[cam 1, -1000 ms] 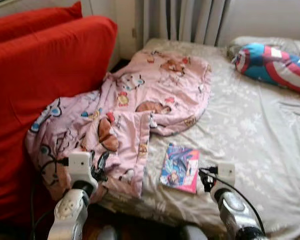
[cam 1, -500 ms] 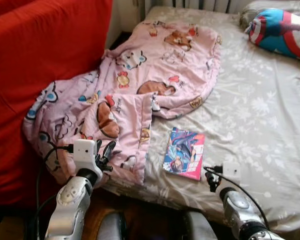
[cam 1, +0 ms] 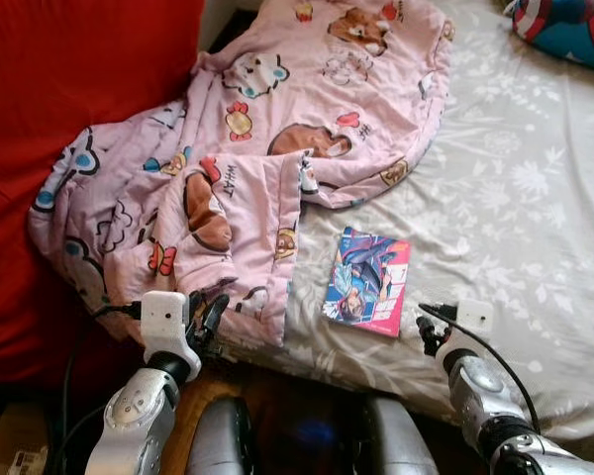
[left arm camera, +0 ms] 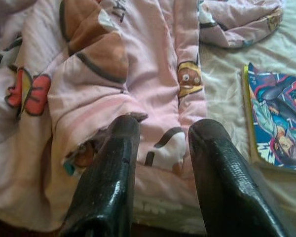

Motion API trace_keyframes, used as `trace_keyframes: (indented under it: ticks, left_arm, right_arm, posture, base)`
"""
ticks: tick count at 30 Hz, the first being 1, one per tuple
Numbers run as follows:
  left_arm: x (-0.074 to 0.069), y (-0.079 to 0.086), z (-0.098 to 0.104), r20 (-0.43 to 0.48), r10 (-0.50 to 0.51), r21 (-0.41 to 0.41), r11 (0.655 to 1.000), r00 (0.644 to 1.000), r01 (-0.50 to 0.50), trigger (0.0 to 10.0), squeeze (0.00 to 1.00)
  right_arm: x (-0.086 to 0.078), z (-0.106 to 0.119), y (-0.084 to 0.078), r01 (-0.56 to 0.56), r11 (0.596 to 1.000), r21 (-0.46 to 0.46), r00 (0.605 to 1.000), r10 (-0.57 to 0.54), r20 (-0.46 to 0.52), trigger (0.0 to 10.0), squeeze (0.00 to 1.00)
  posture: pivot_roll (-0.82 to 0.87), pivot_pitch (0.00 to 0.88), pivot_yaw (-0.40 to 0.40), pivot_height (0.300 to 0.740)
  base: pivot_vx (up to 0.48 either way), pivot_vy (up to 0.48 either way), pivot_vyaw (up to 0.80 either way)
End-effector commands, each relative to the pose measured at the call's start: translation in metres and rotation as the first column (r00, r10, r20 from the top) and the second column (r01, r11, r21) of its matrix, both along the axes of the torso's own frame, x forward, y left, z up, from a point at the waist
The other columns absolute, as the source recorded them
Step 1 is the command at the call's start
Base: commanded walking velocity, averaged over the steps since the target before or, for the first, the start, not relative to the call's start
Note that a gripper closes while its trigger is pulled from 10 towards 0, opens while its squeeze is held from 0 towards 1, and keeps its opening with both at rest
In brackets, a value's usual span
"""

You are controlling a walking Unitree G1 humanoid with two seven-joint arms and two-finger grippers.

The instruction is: Clean up the room

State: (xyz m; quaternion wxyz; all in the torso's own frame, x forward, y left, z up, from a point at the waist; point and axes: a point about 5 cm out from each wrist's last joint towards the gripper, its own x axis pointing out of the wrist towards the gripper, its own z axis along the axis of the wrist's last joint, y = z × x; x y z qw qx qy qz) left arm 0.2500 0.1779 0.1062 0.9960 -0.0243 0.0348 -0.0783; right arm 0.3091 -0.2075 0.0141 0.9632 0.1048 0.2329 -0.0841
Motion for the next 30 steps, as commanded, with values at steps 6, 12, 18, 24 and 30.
trace_keyframes:
  ticks: [6, 12, 18, 24, 30]
  left_arm:
    - [-0.013, 0.004, 0.003, -0.022, 0.022, 0.020, 1.000, 1.000, -0.022, 10.0, 0.00]
    - [-0.021, 0.003, 0.003, -0.033, 0.024, 0.027, 0.999, 0.999, -0.023, 10.0, 0.00]
    - [-0.024, 0.003, 0.003, -0.044, 0.030, 0.027, 0.999, 0.999, -0.029, 10.0, 0.00]
    - [-0.025, 0.003, 0.002, -0.050, 0.034, 0.031, 0.999, 0.998, -0.033, 10.0, 0.00]
    - [-0.027, 0.003, 0.004, -0.051, 0.040, 0.030, 0.999, 0.998, -0.038, 10.0, 0.00]
  right_arm:
    - [-0.004, -0.008, 0.013, 0.017, 0.987, 0.162, 1.000, -0.014, -0.020, 10.0, 0.00]
    - [-0.007, -0.012, 0.016, 0.014, 0.986, 0.167, 0.999, -0.008, -0.034, 10.0, 0.00]
    - [-0.009, -0.014, 0.011, 0.030, 0.988, 0.154, 0.999, -0.023, -0.048, 1.3, 0.00]
    - [-0.010, -0.014, 0.008, 0.041, 0.988, 0.146, 0.998, -0.034, -0.052, 0.0, 0.00]
    - [-0.010, -0.014, 0.009, 0.023, 0.991, 0.132, 0.998, -0.016, -0.057, 0.0, 0.00]
  posture:
    - [0.06, 0.378, 0.015, 0.645]
    - [0.07, 0.385, 0.014, 0.645]
    - [0.07, 0.387, 0.009, 0.645]
    - [0.07, 0.384, 0.008, 0.645]
    - [0.08, 0.381, 0.008, 0.645]
  base:
    - [0.000, 0.000, 0.00]
    - [0.000, 0.000, 0.00]
    - [0.000, 0.000, 0.00]
    - [0.000, 0.000, 0.00]
    - [0.000, 0.000, 0.00]
